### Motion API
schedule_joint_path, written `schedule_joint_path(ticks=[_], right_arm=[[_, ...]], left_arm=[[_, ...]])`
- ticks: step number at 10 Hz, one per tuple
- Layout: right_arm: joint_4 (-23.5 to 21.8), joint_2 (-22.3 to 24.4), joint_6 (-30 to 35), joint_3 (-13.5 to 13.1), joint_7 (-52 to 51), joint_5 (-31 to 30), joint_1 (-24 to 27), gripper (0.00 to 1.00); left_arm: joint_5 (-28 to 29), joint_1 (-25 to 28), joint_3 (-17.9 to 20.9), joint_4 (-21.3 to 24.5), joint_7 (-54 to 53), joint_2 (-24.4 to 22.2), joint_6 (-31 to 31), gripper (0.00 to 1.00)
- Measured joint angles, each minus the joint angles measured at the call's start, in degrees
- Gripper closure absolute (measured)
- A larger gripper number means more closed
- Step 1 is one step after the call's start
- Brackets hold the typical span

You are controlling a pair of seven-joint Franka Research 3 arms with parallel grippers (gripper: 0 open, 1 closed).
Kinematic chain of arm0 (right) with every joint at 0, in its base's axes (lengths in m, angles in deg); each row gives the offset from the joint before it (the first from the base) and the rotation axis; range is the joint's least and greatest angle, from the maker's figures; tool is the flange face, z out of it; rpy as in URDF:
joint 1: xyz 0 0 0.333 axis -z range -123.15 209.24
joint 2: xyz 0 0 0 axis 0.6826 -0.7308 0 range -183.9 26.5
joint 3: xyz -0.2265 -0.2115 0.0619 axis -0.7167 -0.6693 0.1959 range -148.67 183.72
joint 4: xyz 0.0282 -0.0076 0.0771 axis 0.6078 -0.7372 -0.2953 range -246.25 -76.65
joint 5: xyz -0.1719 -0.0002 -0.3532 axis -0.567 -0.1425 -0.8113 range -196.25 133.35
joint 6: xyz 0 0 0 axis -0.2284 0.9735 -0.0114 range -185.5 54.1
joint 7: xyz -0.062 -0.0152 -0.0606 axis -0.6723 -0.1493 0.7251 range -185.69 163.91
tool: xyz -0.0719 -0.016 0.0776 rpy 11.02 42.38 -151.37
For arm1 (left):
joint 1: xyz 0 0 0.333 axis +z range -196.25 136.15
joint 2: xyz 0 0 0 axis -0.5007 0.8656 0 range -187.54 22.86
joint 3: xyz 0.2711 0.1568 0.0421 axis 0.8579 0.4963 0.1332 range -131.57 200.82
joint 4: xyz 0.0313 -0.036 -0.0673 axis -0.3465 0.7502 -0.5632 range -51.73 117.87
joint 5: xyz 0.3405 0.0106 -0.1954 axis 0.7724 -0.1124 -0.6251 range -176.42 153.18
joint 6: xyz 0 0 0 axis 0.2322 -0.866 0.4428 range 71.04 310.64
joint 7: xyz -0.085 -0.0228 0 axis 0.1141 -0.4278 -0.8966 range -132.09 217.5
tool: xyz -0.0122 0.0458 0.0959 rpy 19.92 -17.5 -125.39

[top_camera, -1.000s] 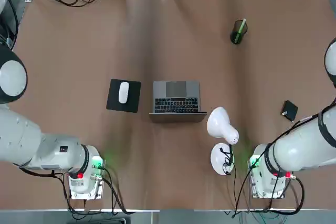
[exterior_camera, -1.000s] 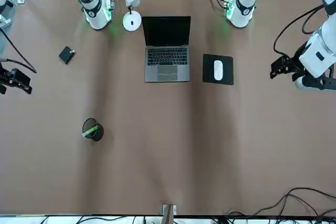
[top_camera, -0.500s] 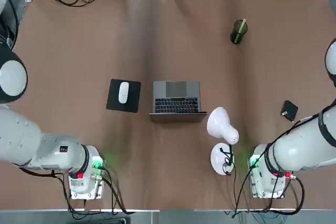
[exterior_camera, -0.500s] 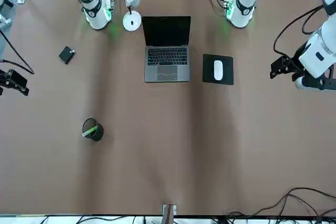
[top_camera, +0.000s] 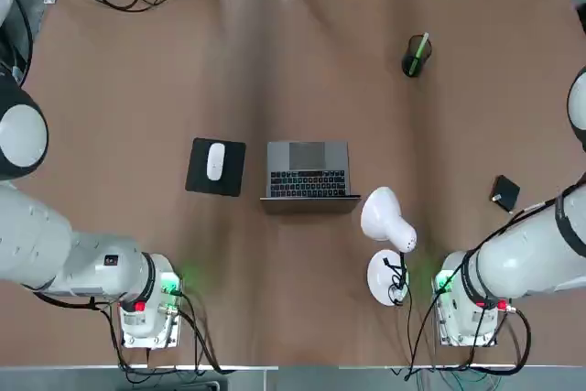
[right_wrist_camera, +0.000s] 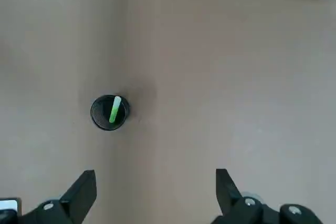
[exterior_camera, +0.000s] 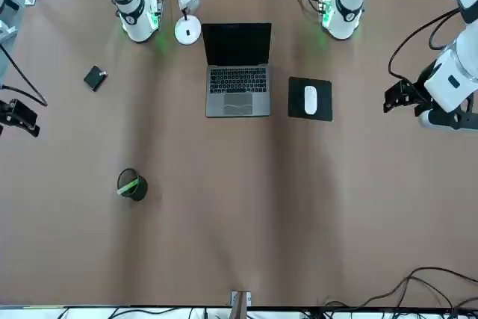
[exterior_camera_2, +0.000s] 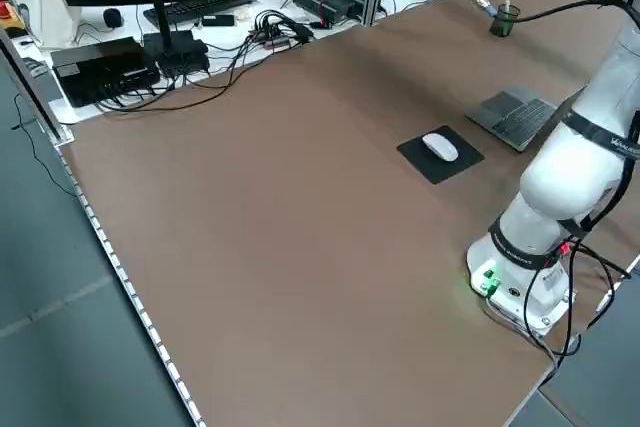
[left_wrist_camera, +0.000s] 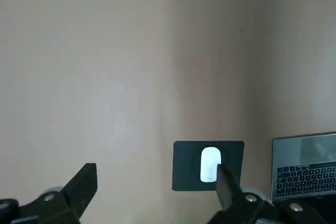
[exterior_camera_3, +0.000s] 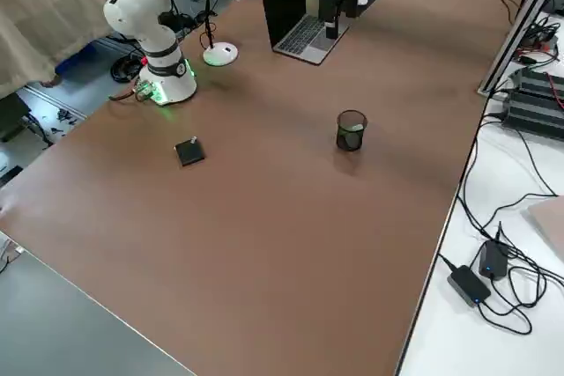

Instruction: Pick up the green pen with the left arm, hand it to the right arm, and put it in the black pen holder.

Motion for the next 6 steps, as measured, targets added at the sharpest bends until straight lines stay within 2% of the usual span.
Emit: schedule_joint_path(ticks=[3, 6], right_arm=[[0.0, 0.0, -0.1, 0.0, 0.0, 0.0, 0.0, 0.0], [0.0, 0.0, -0.1, 0.0, 0.0, 0.0, 0.0, 0.0]], left_arm=[[0.0, 0.0, 0.0, -0.2, 0.0, 0.0, 0.0, 0.0], [0.0, -0.2, -0.1, -2.6, 0.0, 0.0, 0.1, 0.0]])
